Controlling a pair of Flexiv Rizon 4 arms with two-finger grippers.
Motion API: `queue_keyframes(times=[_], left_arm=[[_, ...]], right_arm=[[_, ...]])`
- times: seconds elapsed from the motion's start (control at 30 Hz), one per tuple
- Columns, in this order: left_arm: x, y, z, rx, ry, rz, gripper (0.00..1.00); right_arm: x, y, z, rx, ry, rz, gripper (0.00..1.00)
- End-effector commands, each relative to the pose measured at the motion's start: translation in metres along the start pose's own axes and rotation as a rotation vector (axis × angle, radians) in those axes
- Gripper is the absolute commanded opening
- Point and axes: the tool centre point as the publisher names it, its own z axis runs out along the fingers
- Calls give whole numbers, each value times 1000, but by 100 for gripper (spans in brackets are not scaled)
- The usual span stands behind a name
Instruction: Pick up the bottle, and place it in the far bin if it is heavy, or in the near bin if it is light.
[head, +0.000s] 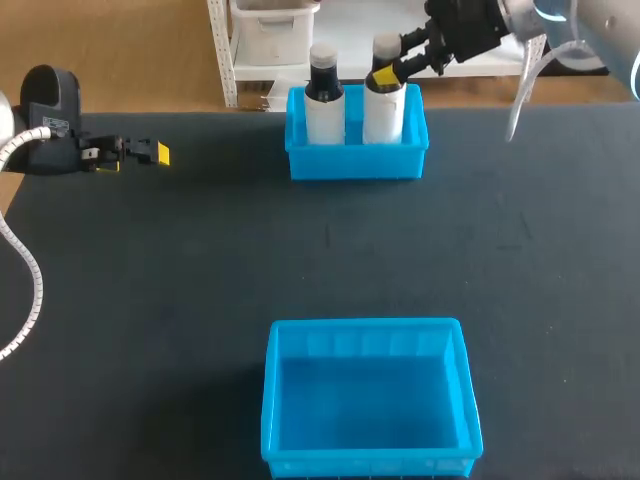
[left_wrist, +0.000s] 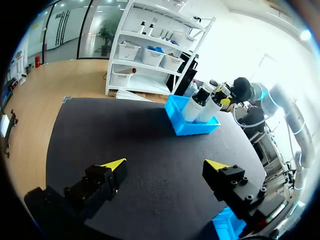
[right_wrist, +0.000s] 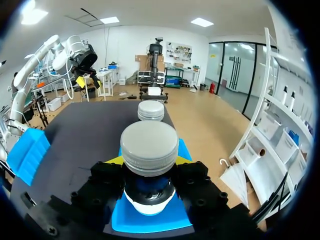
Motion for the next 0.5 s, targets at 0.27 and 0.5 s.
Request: queue_keyframes(times=[0.27,0.5], left_arm=[[0,0,0,0,0,0,100],[0,0,0,0,0,0,100]], right_arm=[[5,-12,13,-214,-1,6,0],[10,-13,16,-214,6,18,0]])
